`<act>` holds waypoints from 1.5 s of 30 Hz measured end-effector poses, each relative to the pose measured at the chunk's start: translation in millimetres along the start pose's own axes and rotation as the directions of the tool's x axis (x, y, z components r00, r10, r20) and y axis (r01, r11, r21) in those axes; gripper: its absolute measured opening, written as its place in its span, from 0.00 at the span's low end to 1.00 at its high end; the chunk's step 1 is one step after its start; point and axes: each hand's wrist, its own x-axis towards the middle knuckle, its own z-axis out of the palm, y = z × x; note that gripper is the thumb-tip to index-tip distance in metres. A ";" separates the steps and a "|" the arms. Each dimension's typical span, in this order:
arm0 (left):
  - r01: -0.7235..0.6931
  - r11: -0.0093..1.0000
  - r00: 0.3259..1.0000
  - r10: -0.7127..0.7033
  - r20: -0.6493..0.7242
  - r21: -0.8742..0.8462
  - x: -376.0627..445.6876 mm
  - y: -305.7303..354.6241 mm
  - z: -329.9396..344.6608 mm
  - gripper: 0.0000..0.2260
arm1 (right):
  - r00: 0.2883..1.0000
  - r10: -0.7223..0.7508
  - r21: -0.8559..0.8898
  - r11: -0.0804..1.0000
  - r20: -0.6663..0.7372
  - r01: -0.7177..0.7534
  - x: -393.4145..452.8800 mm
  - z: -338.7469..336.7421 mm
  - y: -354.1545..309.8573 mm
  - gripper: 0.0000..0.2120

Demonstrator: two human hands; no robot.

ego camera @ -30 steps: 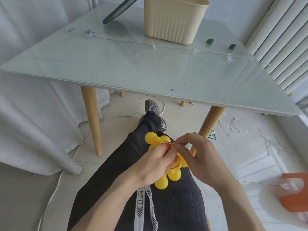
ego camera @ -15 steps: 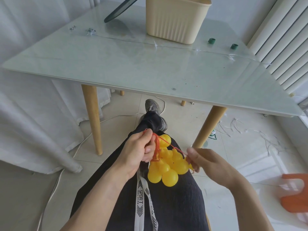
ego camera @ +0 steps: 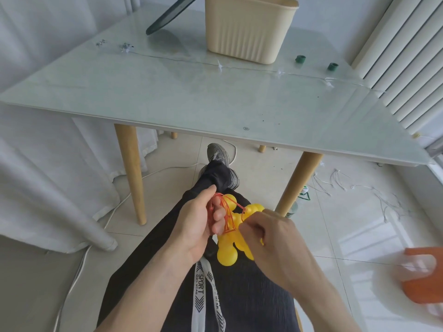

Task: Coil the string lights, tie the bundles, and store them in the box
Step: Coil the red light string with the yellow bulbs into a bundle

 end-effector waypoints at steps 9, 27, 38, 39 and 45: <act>0.114 0.975 0.993 -0.120 -0.022 -0.191 2.3 1.0 -3.8 0.19 | 0.986 -0.114 -0.166 0.982 -0.120 0.093 0.8 25.4 9.0 0.08; 0.048 0.905 0.994 -0.001 0.110 -0.423 4.1 1.3 1.1 0.20 | 0.969 -0.173 -0.263 0.957 -0.175 0.124 1.6 34.8 4.1 0.09; -0.085 0.993 0.951 0.105 0.292 -0.080 -9.1 2.2 12.6 0.11 | 0.943 -0.159 0.023 0.985 -0.293 0.173 9.2 18.5 -0.9 0.12; -0.109 0.994 0.953 0.104 0.284 0.004 -9.8 2.3 13.2 0.11 | 0.953 -0.097 0.052 0.992 -0.288 0.116 9.8 17.6 -1.6 0.13; -0.143 0.938 0.962 0.057 0.268 0.315 -9.8 0.9 8.6 0.21 | 0.979 0.077 0.179 0.983 -0.187 -0.043 11.2 6.7 -7.7 0.24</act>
